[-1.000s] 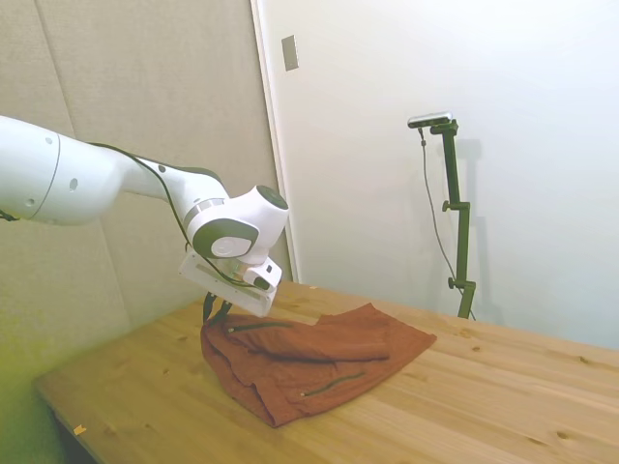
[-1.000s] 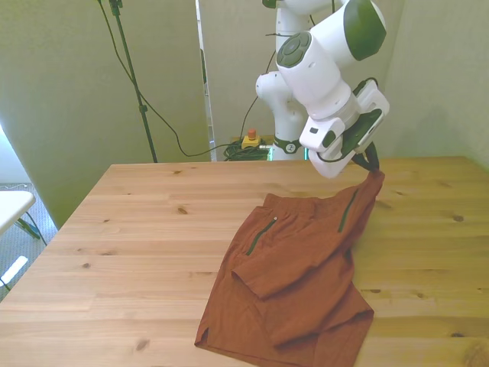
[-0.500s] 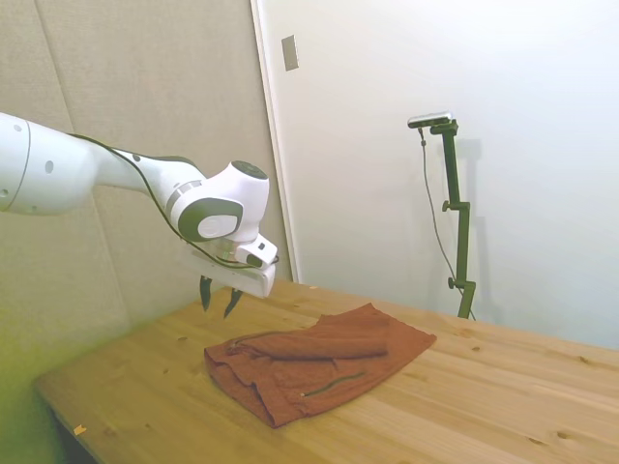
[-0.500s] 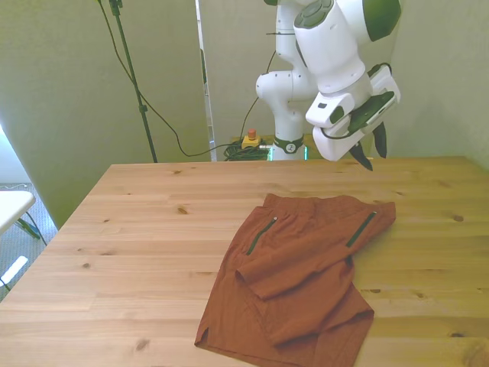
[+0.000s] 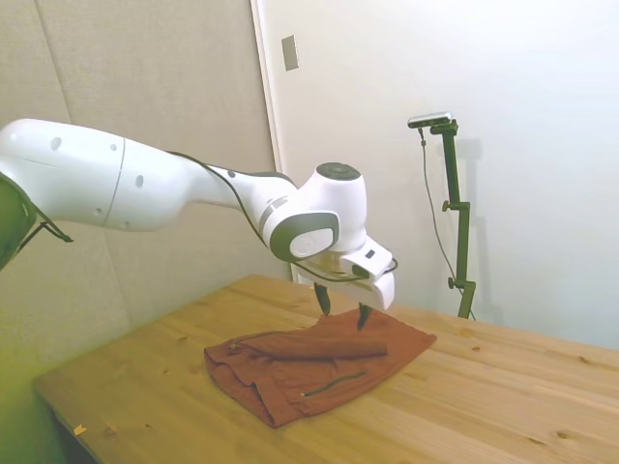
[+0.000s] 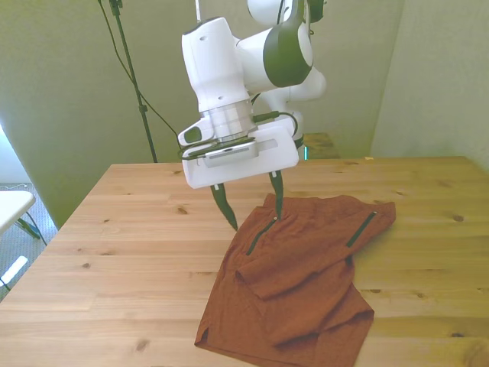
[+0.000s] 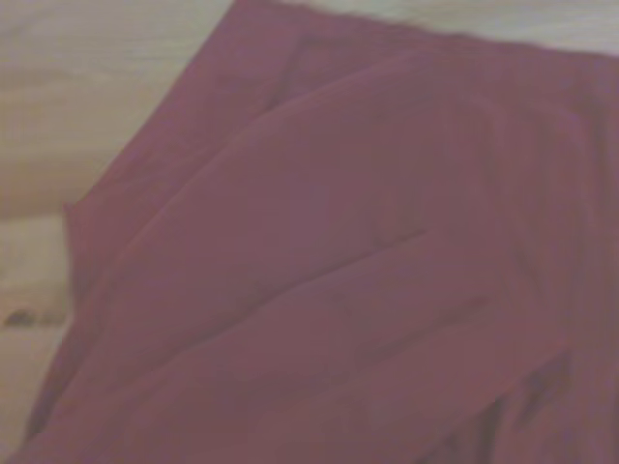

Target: Unfold the shorts

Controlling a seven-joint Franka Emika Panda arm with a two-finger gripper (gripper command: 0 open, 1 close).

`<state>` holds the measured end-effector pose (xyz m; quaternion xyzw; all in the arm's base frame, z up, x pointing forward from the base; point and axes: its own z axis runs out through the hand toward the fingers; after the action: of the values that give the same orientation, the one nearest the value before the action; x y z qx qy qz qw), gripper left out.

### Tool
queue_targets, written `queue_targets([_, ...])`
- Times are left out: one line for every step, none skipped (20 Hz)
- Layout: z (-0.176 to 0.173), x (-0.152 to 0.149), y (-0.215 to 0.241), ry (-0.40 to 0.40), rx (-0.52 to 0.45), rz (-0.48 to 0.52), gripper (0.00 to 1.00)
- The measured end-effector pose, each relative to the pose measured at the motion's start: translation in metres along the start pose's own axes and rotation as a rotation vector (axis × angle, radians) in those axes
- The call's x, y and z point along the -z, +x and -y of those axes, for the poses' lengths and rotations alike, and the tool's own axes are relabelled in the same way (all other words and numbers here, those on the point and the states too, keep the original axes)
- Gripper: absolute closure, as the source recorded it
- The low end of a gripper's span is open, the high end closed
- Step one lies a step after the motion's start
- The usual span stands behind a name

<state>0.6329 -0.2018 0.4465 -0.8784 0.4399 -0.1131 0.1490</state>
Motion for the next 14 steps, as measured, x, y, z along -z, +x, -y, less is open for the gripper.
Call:
queue_targets([0.000,-0.004,0.007,-0.007,-0.040,-0.029,0.00])
queue_targets([-0.001,-0.010,0.014,-0.017,-0.081,-0.056,0.00])
queue_targets([-0.003,-0.018,0.019,-0.027,-0.123,-0.079,0.00])
queue_targets([-0.005,-0.028,0.024,-0.043,-0.168,-0.099,0.00])
queue_targets([-0.007,-0.040,0.026,-0.056,-0.212,-0.109,0.00])
queue_targets([-0.007,-0.052,0.027,-0.069,-0.244,-0.110,0.00])
queue_targets([-0.006,-0.062,0.026,-0.076,-0.263,-0.104,0.00])
queue_targets([-0.002,-0.072,0.024,-0.081,-0.272,-0.096,0.00])
queue_targets([0.002,-0.079,0.021,-0.083,-0.277,-0.090,0.00])
queue_targets([0.007,-0.084,0.019,-0.082,-0.278,-0.085,0.00])
queue_targets([0.011,-0.088,0.017,-0.078,-0.277,-0.079,0.00])
queue_targets([0.016,-0.092,0.016,-0.072,-0.275,-0.073,0.00])
queue_targets([0.019,-0.094,0.015,-0.062,-0.278,-0.065,0.00])
queue_targets([0.022,-0.098,0.014,-0.053,-0.283,-0.055,1.00])
